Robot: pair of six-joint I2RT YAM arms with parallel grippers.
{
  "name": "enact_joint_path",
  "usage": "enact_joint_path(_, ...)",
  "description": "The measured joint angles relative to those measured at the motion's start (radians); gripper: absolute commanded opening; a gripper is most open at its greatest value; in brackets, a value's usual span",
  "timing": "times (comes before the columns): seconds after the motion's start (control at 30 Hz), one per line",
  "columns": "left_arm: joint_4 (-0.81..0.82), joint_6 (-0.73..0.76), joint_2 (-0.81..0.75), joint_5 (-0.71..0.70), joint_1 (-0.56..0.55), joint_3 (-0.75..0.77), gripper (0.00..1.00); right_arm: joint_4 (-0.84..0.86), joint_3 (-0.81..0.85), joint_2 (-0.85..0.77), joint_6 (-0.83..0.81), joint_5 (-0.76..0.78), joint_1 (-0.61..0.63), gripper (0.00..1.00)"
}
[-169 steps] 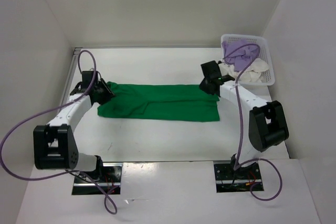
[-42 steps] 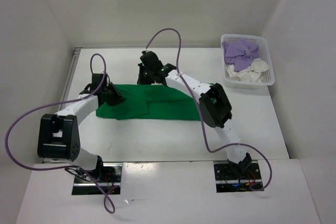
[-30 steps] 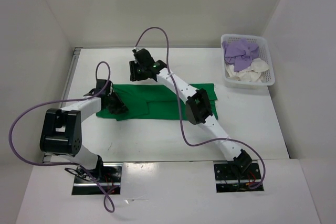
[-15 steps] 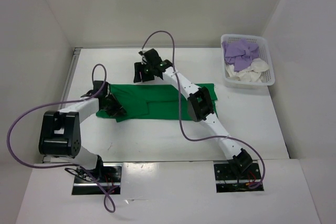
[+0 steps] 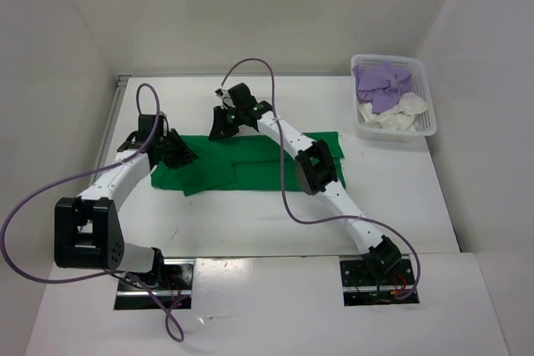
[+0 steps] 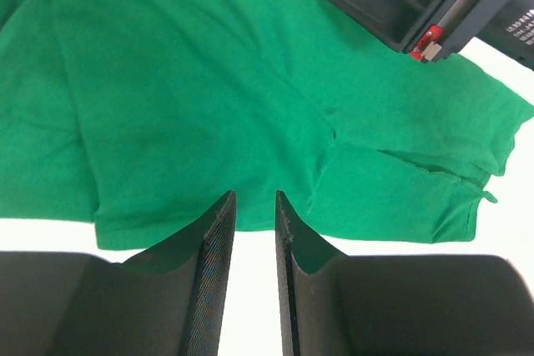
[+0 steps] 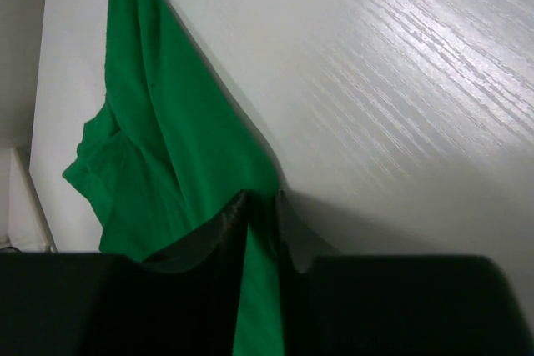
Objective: Fold and stack the t-shirts
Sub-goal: Rotate the tshirt 90 degrees
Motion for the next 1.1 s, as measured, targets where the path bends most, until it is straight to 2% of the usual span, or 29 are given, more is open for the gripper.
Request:
enact_joint_path(0.2,-0.005,0.019,0.000,0.013,0.000,0.002,0.33,0.018,0.016,0.015,0.089,-0.014,-0.013,0.00)
enact_joint_path(0.3,-0.011,0.021,0.011,0.018,-0.009,0.010,0.33,0.018,0.089,0.048,0.179,0.016,-0.039,0.00)
enact_joint_path(0.43,-0.007,0.021,0.064,0.019,-0.049,0.050,0.32,-0.016,0.280,0.120,0.278,0.113,-0.132,0.00)
enact_joint_path(0.47,-0.006,0.020,0.085,0.020,-0.067,0.064,0.32,-0.031,0.293,0.119,0.295,0.148,-0.164,0.01)
enact_joint_path(0.53,0.001,0.017,0.125,0.020,-0.104,0.087,0.29,-0.066,0.323,0.119,0.323,0.218,-0.235,0.22)
enact_joint_path(0.6,0.010,0.003,0.164,0.021,-0.151,0.106,0.29,-0.102,0.338,0.115,0.342,0.292,-0.297,0.36)
enact_joint_path(0.63,0.017,-0.008,0.185,0.021,-0.180,0.114,0.29,-0.122,0.340,0.111,0.348,0.333,-0.327,0.47)
enact_joint_path(0.67,0.026,-0.018,0.202,0.020,-0.211,0.118,0.29,-0.143,0.340,0.105,0.354,0.373,-0.349,0.50)
enact_joint_path(0.73,0.046,-0.045,0.228,0.021,-0.276,0.122,0.29,-0.186,0.340,0.089,0.351,0.443,-0.375,0.53)
enact_joint_path(0.87,0.098,-0.119,0.277,0.032,-0.442,0.124,0.23,-0.282,0.340,0.011,0.322,0.534,-0.370,0.53)
enact_joint_path(0.9,0.117,-0.143,0.293,0.035,-0.490,0.124,0.17,-0.308,0.340,-0.023,0.312,0.552,-0.364,0.53)
enact_joint_path(1.03,0.164,-0.222,0.360,0.054,-0.645,0.144,0.06,-0.416,0.340,-0.205,0.258,0.618,-0.351,0.53)
enact_joint_path(1.1,0.193,-0.257,0.393,0.063,-0.698,0.163,0.06,-0.462,0.340,-0.311,0.237,0.647,-0.349,0.54)
